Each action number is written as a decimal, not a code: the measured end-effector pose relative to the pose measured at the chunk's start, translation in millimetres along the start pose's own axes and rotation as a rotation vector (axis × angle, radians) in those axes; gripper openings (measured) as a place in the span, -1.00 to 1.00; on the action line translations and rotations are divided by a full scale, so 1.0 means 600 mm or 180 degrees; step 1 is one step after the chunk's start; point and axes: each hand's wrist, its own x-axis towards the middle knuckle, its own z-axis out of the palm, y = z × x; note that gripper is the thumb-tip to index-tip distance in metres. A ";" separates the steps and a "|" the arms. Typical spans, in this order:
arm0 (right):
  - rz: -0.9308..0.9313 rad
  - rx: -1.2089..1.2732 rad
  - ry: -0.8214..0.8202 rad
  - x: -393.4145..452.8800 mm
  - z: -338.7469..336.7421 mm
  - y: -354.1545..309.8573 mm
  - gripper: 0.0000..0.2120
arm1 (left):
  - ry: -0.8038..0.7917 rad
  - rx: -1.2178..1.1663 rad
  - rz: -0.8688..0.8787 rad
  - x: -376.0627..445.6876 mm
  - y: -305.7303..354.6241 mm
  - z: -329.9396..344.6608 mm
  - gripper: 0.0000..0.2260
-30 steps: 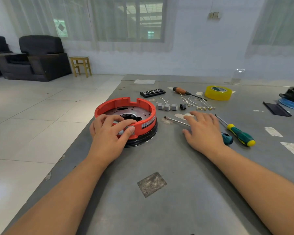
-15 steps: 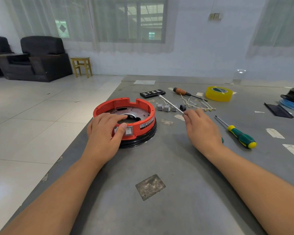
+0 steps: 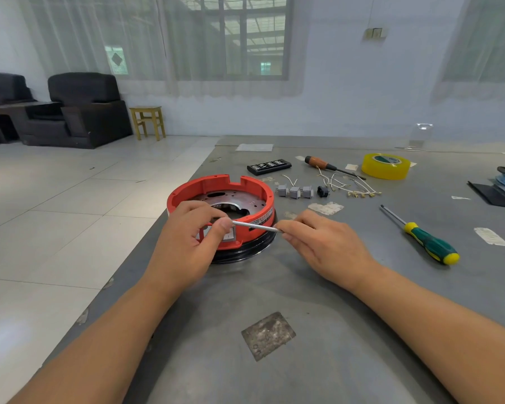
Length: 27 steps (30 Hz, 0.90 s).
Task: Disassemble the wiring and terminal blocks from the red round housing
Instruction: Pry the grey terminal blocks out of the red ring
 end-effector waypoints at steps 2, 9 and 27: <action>0.0148 -0.0019 -0.0072 0.002 -0.002 0.002 -0.65 | 0.0042 -0.0079 -0.0110 -0.001 0.000 0.004 -0.75; 0.1133 -0.0501 -0.0233 0.001 0.008 0.007 -0.41 | -0.0028 0.0104 -0.0122 0.003 -0.009 0.001 -0.77; 0.1092 -0.0957 -0.0379 -0.021 -0.001 0.082 -0.24 | -0.0417 0.0961 -0.0300 0.008 -0.049 0.011 -0.68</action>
